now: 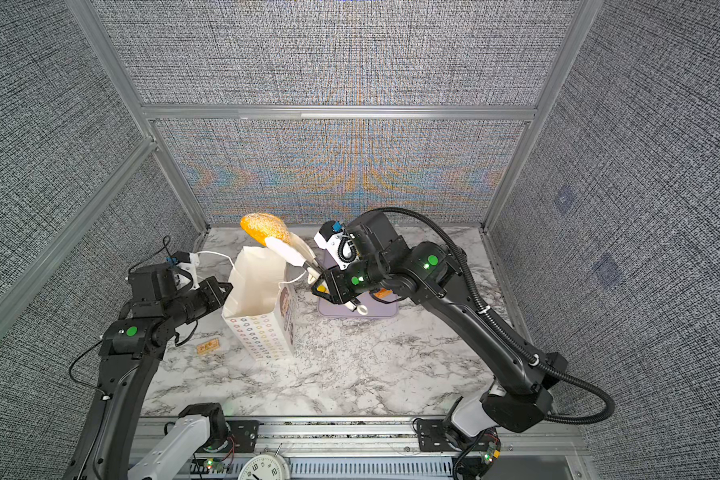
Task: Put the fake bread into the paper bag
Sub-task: 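Lift the sugar-coated bun with the tongs and carry it toward the bag, then lower the sugar-coated bun into the bag held open by the left gripper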
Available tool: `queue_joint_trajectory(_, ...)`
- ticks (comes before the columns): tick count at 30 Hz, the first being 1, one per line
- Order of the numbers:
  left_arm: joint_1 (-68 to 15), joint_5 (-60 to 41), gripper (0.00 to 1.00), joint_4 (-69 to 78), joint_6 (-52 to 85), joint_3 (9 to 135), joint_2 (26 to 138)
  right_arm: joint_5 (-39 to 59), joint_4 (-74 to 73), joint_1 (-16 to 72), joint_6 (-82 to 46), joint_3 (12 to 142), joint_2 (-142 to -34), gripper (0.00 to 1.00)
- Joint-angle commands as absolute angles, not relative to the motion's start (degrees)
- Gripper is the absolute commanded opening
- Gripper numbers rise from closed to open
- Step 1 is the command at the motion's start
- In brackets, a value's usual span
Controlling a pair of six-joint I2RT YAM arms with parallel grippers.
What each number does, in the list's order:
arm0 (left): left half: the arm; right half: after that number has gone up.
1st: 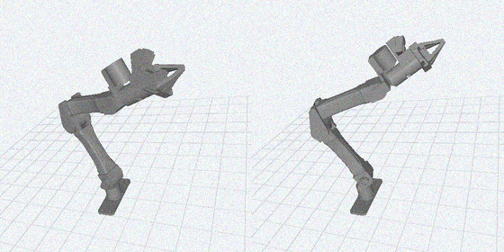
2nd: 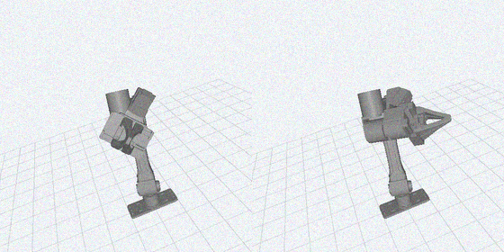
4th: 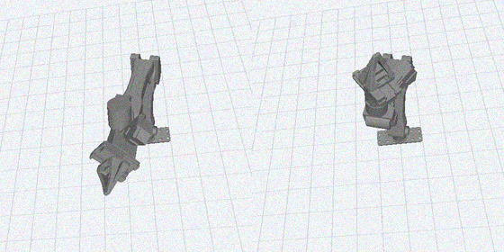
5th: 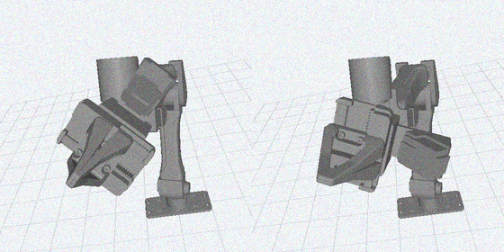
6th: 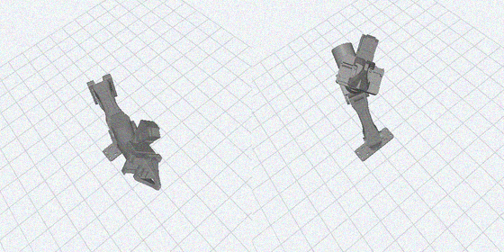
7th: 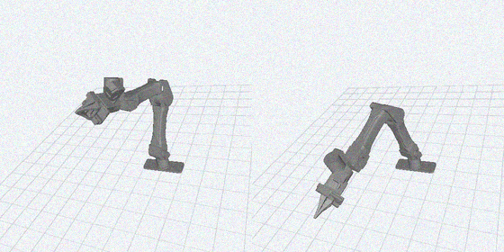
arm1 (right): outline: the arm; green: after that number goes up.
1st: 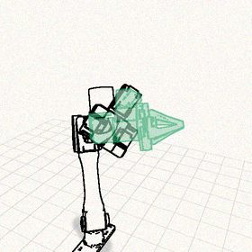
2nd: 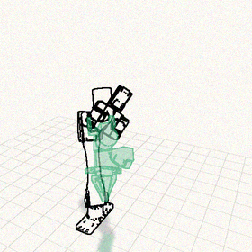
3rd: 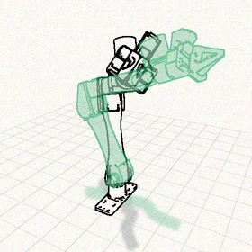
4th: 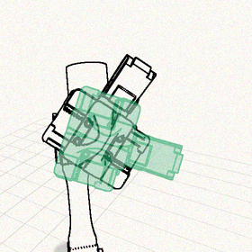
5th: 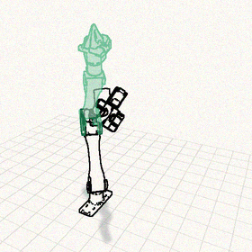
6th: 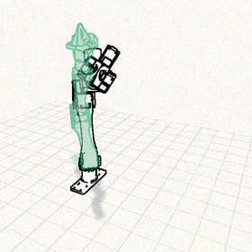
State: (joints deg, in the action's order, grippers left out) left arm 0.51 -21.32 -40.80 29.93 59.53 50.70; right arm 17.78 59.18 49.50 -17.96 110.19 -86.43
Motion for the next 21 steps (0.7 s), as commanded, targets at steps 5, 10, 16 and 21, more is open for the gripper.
queue_joint_trajectory(5,0.59,-22.24,0.02,-39.51,29.97,59.37,50.54,15.85,59.55,51.40,-17.14,111.15,-87.84,0.38)
queue_joint_trajectory(10,0.59,-22.23,0.02,-39.47,29.97,59.39,50.45,14.69,59.94,53.10,-17.68,111.38,-88.58,0.38)
queue_joint_trajectory(16,0.59,-22.11,0.02,-39.51,30.06,59.20,50.23,12.08,60.25,55.02,-19.12,110.36,-89.05,0.38)
queue_joint_trajectory(21,0.66,-22.10,0.02,-39.31,30.24,59.18,50.23,9.02,60.12,57.36,-21.04,110.03,-89.47,0.38)
